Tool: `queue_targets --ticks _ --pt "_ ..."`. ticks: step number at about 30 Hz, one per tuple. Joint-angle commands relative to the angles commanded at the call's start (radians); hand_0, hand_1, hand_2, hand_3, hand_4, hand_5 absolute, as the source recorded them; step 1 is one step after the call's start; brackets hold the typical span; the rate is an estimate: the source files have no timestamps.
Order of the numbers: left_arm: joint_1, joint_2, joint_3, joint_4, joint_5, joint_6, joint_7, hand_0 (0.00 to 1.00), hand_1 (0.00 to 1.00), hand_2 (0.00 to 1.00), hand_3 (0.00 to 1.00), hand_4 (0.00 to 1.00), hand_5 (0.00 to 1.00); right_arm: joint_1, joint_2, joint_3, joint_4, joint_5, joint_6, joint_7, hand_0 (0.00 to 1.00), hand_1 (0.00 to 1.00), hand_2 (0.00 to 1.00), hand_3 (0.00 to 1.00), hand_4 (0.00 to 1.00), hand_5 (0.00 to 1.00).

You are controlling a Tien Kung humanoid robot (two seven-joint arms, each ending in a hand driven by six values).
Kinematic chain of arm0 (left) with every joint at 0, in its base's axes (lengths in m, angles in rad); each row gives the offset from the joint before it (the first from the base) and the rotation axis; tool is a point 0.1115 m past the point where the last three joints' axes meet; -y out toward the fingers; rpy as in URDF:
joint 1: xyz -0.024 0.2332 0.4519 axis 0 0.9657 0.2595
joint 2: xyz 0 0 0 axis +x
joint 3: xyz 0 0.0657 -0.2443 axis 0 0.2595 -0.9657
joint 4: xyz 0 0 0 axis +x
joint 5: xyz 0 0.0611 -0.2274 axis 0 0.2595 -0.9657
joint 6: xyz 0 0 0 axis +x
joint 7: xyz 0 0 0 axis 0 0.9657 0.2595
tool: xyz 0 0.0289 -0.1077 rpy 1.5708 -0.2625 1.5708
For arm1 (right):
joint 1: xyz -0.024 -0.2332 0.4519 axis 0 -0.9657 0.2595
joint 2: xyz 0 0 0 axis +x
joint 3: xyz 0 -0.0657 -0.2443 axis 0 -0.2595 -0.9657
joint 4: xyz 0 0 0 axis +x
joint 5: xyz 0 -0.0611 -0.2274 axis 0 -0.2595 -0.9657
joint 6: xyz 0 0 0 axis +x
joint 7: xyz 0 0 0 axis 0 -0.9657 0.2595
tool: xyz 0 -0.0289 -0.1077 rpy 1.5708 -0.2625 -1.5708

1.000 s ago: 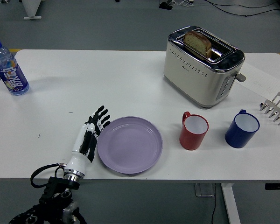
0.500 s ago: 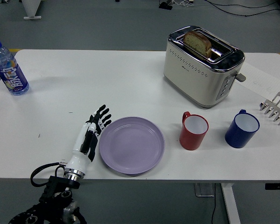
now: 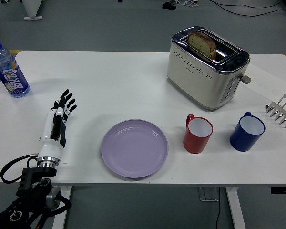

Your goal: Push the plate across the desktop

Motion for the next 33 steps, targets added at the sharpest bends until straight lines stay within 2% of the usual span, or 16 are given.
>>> queue_targets --ticks 2,3,6,9,11,14,15,20,21,26,27,33 --pt "0.003 0.017 -0.048 -0.005 0.016 -0.026 0.032 0.775 0.809 0.831 0.768 0.601 0.998 -0.001 0.000 0.001 0.000 0.000 0.000 0.000 0.639 0.607 0.666 0.608 0.190 0.112" --pt "0.004 0.028 -0.073 -0.008 0.028 -0.044 0.059 0.757 0.783 0.772 0.718 0.601 0.998 -0.001 0.000 0.001 0.000 -0.001 0.000 0.000 0.639 0.607 0.666 0.607 0.189 0.114" --pt "0.006 0.064 -0.147 -0.008 0.110 -0.105 0.147 0.757 0.783 0.772 0.718 0.601 0.998 -0.003 0.000 0.001 0.000 -0.003 0.000 -0.001 0.639 0.607 0.666 0.607 0.189 0.114" --pt "0.010 0.084 -0.189 -0.009 0.136 -0.165 0.187 0.756 0.785 0.776 0.718 0.611 0.998 -0.005 0.000 0.004 0.000 -0.006 0.000 -0.002 0.639 0.607 0.667 0.606 0.190 0.114" --pt "0.014 0.103 -0.238 -0.009 0.149 -0.223 0.222 0.756 0.785 0.776 0.718 0.611 0.998 -0.008 0.001 0.006 0.000 -0.005 0.000 -0.002 0.639 0.607 0.667 0.606 0.190 0.114" --pt "0.015 0.117 -0.291 0.003 0.137 -0.282 0.253 0.756 0.785 0.776 0.718 0.611 0.998 -0.009 0.001 0.006 0.000 -0.005 0.000 -0.003 0.639 0.607 0.667 0.606 0.190 0.114" --pt "0.016 0.119 -0.303 0.007 0.128 -0.289 0.257 0.764 0.804 0.801 0.749 0.607 0.998 -0.009 0.002 0.006 0.000 -0.005 -0.001 -0.003 0.639 0.607 0.666 0.607 0.190 0.114" --pt "0.015 0.112 -0.369 0.019 0.064 -0.280 0.244 0.764 0.804 0.801 0.749 0.607 0.998 -0.010 0.003 0.006 0.000 -0.002 -0.001 -0.003 0.639 0.607 0.666 0.607 0.190 0.114" --pt "0.013 0.111 -0.380 0.020 0.051 -0.276 0.240 0.831 0.872 0.892 0.868 0.601 0.998 -0.009 0.003 0.006 0.000 -0.001 -0.001 -0.003 0.638 0.607 0.666 0.607 0.190 0.114" --pt "0.008 0.108 -0.421 0.031 -0.026 -0.248 0.210 0.831 0.872 0.892 0.868 0.601 0.998 -0.006 0.004 0.003 0.000 0.002 -0.001 -0.003 0.638 0.607 0.666 0.607 0.190 0.114" --pt "0.007 0.107 -0.427 0.032 -0.037 -0.245 0.207 0.869 0.918 0.953 0.948 0.608 0.998 -0.006 0.004 0.003 0.000 0.003 -0.001 -0.003 0.638 0.607 0.665 0.607 0.190 0.114" --pt "0.010 0.101 -0.453 0.043 -0.103 -0.282 0.206 0.870 0.915 0.954 0.953 0.609 0.998 -0.004 0.003 0.002 0.000 0.003 0.000 -0.002 0.639 0.607 0.665 0.607 0.190 0.114"
